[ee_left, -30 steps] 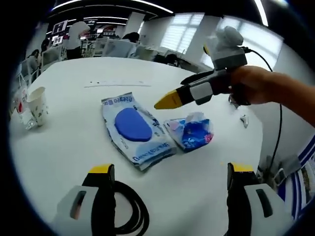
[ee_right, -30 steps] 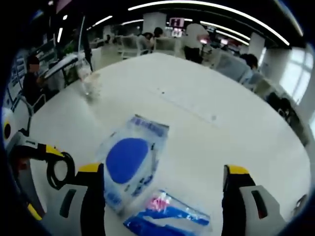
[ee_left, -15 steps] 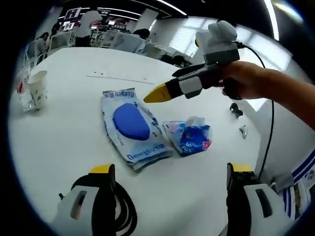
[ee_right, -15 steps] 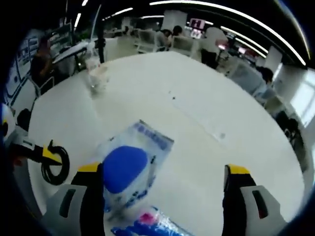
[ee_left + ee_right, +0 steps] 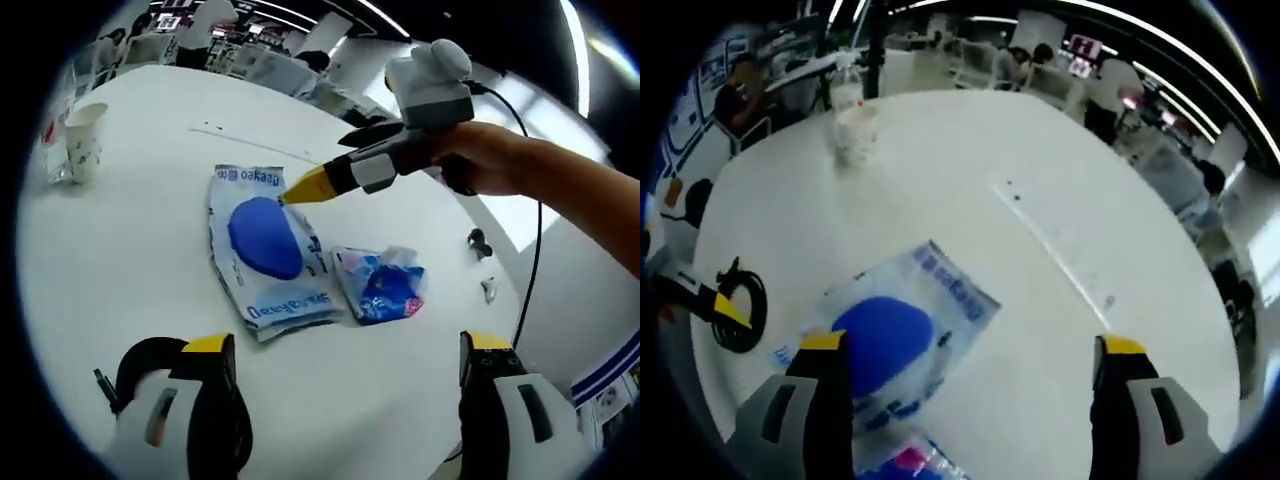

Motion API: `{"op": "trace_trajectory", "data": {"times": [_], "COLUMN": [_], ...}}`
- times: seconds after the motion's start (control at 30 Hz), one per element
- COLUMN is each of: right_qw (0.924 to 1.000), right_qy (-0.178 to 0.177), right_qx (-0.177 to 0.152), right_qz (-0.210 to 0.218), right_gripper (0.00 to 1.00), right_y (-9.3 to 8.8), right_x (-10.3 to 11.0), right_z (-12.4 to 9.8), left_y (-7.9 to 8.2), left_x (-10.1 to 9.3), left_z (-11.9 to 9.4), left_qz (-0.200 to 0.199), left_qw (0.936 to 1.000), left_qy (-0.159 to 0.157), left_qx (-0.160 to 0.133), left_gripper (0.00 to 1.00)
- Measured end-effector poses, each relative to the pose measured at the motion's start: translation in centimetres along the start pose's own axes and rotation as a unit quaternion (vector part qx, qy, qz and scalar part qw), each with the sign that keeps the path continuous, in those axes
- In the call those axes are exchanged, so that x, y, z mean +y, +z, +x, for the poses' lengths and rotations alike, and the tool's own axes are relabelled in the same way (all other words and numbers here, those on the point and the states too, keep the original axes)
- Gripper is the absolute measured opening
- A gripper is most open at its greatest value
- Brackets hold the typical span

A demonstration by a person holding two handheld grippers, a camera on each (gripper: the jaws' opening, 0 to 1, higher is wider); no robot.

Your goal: Arrange the tabletop items into an orderly group along one side of the table until the central work area is clear of visible clutter.

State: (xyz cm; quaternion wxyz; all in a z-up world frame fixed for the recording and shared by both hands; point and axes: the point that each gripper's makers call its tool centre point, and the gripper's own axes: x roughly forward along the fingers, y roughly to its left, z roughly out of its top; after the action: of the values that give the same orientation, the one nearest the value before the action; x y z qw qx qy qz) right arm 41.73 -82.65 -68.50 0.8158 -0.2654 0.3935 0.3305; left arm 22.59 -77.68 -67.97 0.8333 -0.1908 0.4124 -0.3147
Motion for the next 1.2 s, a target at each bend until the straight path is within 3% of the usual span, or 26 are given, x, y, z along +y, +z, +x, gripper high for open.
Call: {"op": "trace_trajectory", "data": {"times": [0.13, 0.23, 0.43, 0.7, 1.2], "right_qw": [0.9993, 0.9981, 0.9959, 0.9924, 0.9852], "right_qy": [0.026, 0.036, 0.071, 0.103, 0.145], "right_qx": [0.006, 0.015, 0.006, 0.009, 0.043], "right_qz": [-0.028, -0.047, -0.055, -0.067, -0.082], "right_gripper": [0.98, 0.96, 0.89, 0.77, 0.56], "right_y": [0.4, 0.6, 2.1, 3.0, 2.7], "right_x": [0.5, 0.5, 0.7, 1.1, 1.5], "right_z": [0.9, 1.5, 2.8, 4.0, 5.8], "left_y": [0.2, 0.7, 1.0, 1.2, 1.5], "left_x": [0.1, 0.2, 0.5, 0.4, 0.7], "left_z": [0.1, 0.2, 0.6, 1.1, 1.5], "left_qz": [0.0, -0.024, -0.03, -0.081, -0.141], "left_qw": [1.0, 0.9997, 0.9995, 0.9966, 0.9897], "left_qy": [0.002, 0.0, 0.004, 0.002, 0.006], "left_qx": [0.001, -0.005, -0.008, -0.014, -0.023], "left_gripper": [0.92, 0.92, 0.91, 0.89, 0.86]}}
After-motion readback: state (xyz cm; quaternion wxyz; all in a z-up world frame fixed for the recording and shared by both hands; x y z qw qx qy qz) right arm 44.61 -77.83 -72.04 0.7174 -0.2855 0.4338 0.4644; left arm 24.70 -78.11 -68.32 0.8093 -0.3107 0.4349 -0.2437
